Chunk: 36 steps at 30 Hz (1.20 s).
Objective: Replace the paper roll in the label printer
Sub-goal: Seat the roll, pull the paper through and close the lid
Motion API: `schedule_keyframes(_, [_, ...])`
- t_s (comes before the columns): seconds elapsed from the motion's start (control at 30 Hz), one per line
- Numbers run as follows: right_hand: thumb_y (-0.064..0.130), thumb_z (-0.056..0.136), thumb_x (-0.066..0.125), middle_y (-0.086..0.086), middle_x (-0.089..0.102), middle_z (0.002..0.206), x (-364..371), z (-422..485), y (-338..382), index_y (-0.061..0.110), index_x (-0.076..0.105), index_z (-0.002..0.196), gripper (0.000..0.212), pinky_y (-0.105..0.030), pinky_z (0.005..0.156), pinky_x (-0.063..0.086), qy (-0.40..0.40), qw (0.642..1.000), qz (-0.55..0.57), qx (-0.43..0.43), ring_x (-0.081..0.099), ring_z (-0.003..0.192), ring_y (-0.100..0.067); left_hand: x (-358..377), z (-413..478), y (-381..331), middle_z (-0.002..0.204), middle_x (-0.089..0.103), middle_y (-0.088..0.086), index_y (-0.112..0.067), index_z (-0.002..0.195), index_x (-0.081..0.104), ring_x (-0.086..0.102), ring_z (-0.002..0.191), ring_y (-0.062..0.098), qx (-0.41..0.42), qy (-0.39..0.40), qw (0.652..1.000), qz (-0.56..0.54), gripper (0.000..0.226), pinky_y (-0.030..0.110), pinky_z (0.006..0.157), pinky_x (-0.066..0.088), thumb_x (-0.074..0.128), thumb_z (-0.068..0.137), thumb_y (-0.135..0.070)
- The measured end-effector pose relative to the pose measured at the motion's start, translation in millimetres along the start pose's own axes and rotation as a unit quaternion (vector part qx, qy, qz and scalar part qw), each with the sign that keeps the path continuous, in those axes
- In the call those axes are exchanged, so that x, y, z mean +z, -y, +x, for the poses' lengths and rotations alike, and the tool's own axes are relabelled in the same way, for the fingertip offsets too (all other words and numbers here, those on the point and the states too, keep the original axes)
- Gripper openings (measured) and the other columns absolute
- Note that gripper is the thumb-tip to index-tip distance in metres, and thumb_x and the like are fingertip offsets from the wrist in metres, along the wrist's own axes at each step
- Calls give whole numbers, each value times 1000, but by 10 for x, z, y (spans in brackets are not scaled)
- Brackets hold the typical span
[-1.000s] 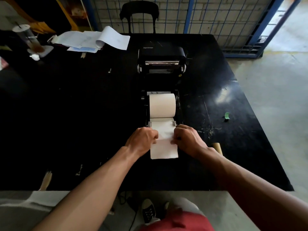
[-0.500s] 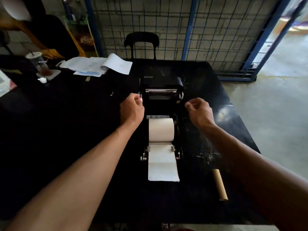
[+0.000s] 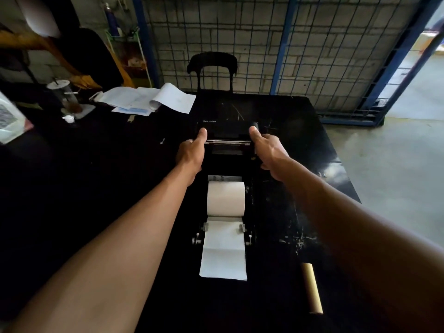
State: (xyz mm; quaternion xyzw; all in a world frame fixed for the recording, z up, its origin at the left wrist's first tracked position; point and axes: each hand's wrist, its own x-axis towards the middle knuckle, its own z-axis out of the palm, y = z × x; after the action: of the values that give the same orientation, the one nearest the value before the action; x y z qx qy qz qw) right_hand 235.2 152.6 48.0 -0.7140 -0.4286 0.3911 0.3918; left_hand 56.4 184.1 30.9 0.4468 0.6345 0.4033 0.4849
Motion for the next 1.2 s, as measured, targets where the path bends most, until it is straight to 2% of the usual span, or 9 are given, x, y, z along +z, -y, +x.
schedule_keyframes(0.1, [64, 98, 41, -13, 66, 122, -1, -47, 6, 6, 59, 132, 70, -51, 106, 49, -9, 1000, 1, 7, 62, 117, -33, -24, -53, -12, 96, 57, 0, -14, 121, 62, 61, 94, 26, -8, -7, 1000, 4, 62, 41, 87, 54, 48, 89, -65])
schedule_keyframes(0.27, [68, 97, 36, -12, 61, 110, -4, -227, -44, 5, 59, 124, 73, -44, 96, 50, -42, 999, -24, 24, 63, 107, -33, -99, -156, 50, 108, 64, 9, -16, 86, 62, 62, 87, 24, 0, -55, 997, 59, 56, 38, 88, 51, 43, 88, -68])
schedule_keyframes(0.5, [64, 98, 34, -22, 65, 126, 136, -700, -317, 4, 58, 130, 72, -44, 102, 48, -92, 993, -50, 52, 60, 115, -38, -360, -600, 287, 126, 63, 19, -3, 119, 64, 60, 112, 37, -20, -92, 991, 94, 79, 35, 80, 42, 40, 87, -71])
schedule_keyframes(0.67, [67, 94, 38, -16, 66, 122, 227, -1085, -662, 7, 59, 126, 71, -42, 94, 49, -83, 993, -40, 73, 62, 109, -34, -464, -903, 566, 115, 66, 15, -6, 107, 69, 63, 103, 34, -35, -60, 991, 113, 74, 35, 83, 49, 45, 84, -72])
schedule_keyframes(0.8, [71, 88, 45, -13, 66, 122, 320, -1383, -935, 10, 55, 131, 75, -41, 90, 49, -45, 994, -22, 100, 63, 110, -31, -501, -1171, 841, 78, 61, -1, -17, 73, 63, 57, 67, 16, -49, -7, 993, 111, 53, 27, 59, 43, 49, 85, -66])
schedule_keyframes(0.9, [69, 87, 51, -12, 66, 122, 403, -1514, -1099, 9, 56, 131, 74, -42, 98, 49, -28, 991, -20, 127, 63, 112, -31, -510, -1272, 1034, 85, 65, 3, -11, 88, 70, 60, 73, 20, -61, 23, 990, 128, 50, 29, 63, 44, 53, 87, -57])
schedule_keyframes(1.07, [39, 99, 47, -11, 72, 106, 437, -1548, -1294, 10, 69, 114, 40, -38, 85, 51, -46, 993, -46, 98, 66, 97, -29, -519, -1350, 1166, 112, 68, 13, -3, 106, 67, 63, 100, 32, -47, 15, 984, 169, 32, 32, 82, 46, 56, 93, -29])
schedule_keyframes(1.13, [32, 100, 47, -11, 72, 102, 421, -1527, -1329, 11, 72, 114, 35, -32, 77, 46, -60, 992, -71, 90, 64, 91, -27, -533, -1324, 1191, 94, 66, 7, -5, 90, 66, 60, 99, 30, -49, 12, 985, 165, 24, 31, 80, 43, 59, 93, -27])
schedule_keyframes(1.2, [31, 99, 52, -13, 74, 107, 422, -1525, -1371, 14, 74, 115, 32, -32, 81, 49, -71, 990, -84, 94, 66, 95, -29, -545, -1333, 1215, 67, 47, -6, -18, 62, 45, 51, 86, 20, -64, 3, 983, 171, 37, 26, 75, 37, 64, 92, -27])
